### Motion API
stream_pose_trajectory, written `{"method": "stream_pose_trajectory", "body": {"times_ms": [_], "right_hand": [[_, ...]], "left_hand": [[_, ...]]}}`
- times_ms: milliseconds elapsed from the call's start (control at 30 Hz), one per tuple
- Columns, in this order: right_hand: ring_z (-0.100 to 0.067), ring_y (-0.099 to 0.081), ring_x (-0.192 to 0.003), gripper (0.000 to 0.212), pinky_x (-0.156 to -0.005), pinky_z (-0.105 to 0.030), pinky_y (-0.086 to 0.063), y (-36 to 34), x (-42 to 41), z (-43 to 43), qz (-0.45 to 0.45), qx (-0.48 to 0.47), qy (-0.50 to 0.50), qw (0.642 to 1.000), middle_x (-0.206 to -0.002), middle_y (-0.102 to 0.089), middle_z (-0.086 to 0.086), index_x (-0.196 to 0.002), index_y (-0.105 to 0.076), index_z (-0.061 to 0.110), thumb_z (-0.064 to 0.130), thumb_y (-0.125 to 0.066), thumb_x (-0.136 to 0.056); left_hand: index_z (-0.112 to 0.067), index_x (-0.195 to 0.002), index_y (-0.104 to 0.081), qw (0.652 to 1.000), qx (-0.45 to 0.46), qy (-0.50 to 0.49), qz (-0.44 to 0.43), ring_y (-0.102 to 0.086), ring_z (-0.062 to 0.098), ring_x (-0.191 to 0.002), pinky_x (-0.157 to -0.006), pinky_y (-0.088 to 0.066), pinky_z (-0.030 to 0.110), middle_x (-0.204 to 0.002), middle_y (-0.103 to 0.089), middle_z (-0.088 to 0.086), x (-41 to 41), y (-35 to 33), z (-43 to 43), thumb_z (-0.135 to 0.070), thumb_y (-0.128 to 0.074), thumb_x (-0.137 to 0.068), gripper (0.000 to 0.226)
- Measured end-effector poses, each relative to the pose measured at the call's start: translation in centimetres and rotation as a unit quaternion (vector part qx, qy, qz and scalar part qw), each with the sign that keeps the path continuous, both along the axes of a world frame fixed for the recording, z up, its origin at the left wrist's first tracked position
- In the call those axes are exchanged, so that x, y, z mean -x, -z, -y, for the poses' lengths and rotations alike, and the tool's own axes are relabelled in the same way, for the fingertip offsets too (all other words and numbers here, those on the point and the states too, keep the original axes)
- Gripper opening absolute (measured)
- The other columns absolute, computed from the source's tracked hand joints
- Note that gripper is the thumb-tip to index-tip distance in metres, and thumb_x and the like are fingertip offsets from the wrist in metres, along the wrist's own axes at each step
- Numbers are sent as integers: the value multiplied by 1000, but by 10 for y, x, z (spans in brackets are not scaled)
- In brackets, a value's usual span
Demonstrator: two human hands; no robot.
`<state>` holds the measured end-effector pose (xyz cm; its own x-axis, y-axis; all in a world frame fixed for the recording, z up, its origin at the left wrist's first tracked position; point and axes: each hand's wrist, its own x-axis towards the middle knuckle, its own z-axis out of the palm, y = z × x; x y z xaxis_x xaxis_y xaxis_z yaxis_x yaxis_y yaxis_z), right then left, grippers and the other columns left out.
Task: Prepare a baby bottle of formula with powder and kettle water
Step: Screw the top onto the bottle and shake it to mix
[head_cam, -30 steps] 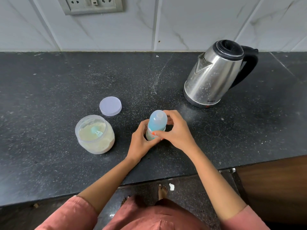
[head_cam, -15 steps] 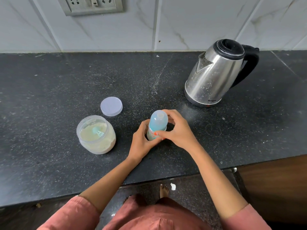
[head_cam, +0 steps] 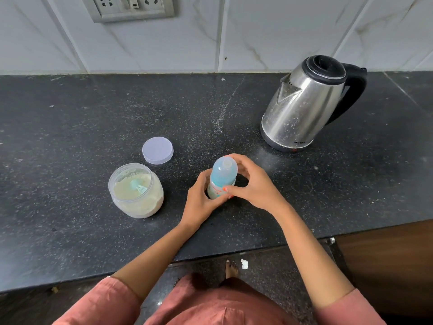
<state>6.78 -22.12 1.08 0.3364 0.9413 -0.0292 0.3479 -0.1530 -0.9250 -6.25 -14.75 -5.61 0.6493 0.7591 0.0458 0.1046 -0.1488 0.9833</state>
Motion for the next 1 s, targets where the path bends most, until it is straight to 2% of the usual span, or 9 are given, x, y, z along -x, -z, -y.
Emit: {"method": "stream_pose_trajectory", "body": {"times_ms": [100, 200, 333, 400, 467, 567, 700, 833, 1000], "right_hand": [[-1, -51, -97, 58, -85, -4, -39, 4, 7, -4, 54, 1, 45, 998, -110, -48, 3, -111, -49, 21, 8, -80, -64], [-9, -48, -106, 62, -87, -6, -38, 3, 7, -5, 57, 21, 33, 998, -116, -44, 1, -115, -45, 21, 13, -81, -65], [2, -43, -123, 69, -103, -11, -33, -5, -3, 1, -17, 35, -71, 997, -133, -45, 12, -128, -37, 31, 1, -69, -75], [14, -45, -115, 66, -98, -6, -34, -6, -6, 1, -11, 31, -66, 997, -123, -49, 20, -123, -41, 32, -4, -68, -74], [18, -49, -102, 60, -91, -4, -37, -5, -6, -2, 13, 17, -27, 999, -112, -54, 21, -115, -48, 29, -1, -73, -70], [11, -52, -93, 55, -83, -2, -38, 2, 3, -6, 60, -6, 29, 998, -102, -50, 10, -108, -52, 22, 7, -80, -63], [-5, -51, -98, 57, -85, -5, -38, 4, 7, -5, 77, -11, 38, 996, -109, -48, 1, -113, -52, 16, 9, -81, -64], [-1, -47, -117, 65, -101, -13, -35, -3, -2, -3, 41, 20, -41, 998, -124, -49, 15, -125, -45, 28, 4, -72, -72], [10, -56, -100, 62, -91, -12, -44, -1, 2, -3, 15, 5, 0, 1000, -108, -59, 21, -111, -51, 38, 0, -74, -69]], "left_hand": [[-42, -110, -44, 1000, -6, 2, -1, -56, -4, -106, -86, -43, 9, -113, -58, -17, 0, 0, 0, -16, -80, -69, 61], [-42, -109, -44, 1000, -9, 1, -3, -56, -4, -105, -85, -43, 9, -112, -58, -18, 0, -1, 0, -16, -80, -69, 60], [-41, -109, -44, 1000, -4, 2, 1, -56, -7, -104, -84, -43, 9, -111, -58, -19, 0, -1, 0, -15, -80, -69, 59], [-42, -110, -44, 1000, 0, 4, 2, -56, -6, -105, -85, -43, 9, -112, -58, -19, 0, -1, 0, -16, -80, -68, 61], [-43, -110, -44, 1000, 1, 3, 0, -56, -5, -105, -86, -43, 9, -112, -58, -19, 0, -1, 0, -18, -81, -68, 61], [-43, -109, -44, 1000, -3, 3, -2, -56, -5, -105, -86, -43, 10, -111, -58, -18, 0, -1, 1, -17, -80, -69, 61], [-43, -108, -45, 1000, 0, 4, -2, -57, -4, -104, -85, -43, 10, -109, -60, -19, 0, -1, 1, -16, -80, -69, 59], [-42, -109, -45, 1000, 1, 4, -1, -57, -4, -105, -85, -43, 10, -111, -59, -18, 0, -1, 1, -15, -80, -70, 59], [-42, -107, -43, 1000, -7, 5, -13, -55, -9, -102, -83, -42, 7, -108, -58, -20, 1, -3, 1, -16, -80, -69, 59]]}}
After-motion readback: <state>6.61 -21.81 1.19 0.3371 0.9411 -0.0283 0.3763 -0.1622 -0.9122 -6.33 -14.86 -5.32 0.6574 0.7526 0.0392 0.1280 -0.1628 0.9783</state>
